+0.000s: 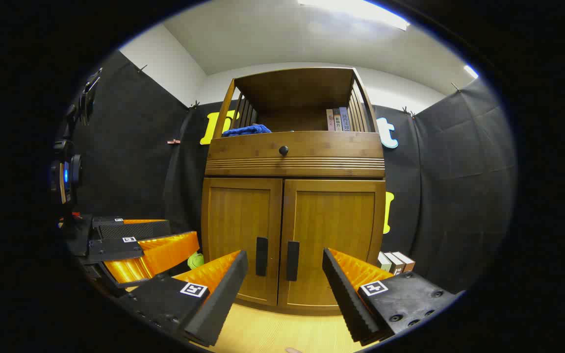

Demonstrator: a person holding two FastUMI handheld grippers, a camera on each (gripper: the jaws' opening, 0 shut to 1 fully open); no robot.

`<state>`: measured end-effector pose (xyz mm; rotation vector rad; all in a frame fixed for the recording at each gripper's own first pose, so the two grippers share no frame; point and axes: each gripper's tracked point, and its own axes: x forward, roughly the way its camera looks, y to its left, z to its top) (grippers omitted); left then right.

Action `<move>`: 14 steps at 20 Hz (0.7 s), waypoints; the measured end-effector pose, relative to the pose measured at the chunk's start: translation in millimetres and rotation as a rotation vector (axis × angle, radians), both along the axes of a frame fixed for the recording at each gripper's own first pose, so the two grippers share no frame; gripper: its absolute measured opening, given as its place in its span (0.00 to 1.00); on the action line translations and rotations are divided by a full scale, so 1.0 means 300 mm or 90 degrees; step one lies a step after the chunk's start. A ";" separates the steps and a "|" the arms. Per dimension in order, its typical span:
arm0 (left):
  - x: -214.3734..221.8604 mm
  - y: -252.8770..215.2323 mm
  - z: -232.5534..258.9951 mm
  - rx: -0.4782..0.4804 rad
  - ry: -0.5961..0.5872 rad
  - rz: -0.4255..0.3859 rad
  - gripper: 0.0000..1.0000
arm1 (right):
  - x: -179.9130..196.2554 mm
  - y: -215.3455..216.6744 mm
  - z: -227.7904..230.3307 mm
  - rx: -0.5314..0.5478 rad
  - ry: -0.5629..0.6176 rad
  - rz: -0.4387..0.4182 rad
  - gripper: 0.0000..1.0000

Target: Open the right door of the double-door shoe cabinet with the right hand, and open the left door with the left hand.

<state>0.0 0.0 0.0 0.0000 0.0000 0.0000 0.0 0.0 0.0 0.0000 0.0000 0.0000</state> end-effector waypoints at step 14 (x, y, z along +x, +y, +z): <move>0.004 0.002 -0.010 -0.007 0.005 0.001 0.94 | 0.004 0.005 -0.008 -0.003 0.006 0.004 0.97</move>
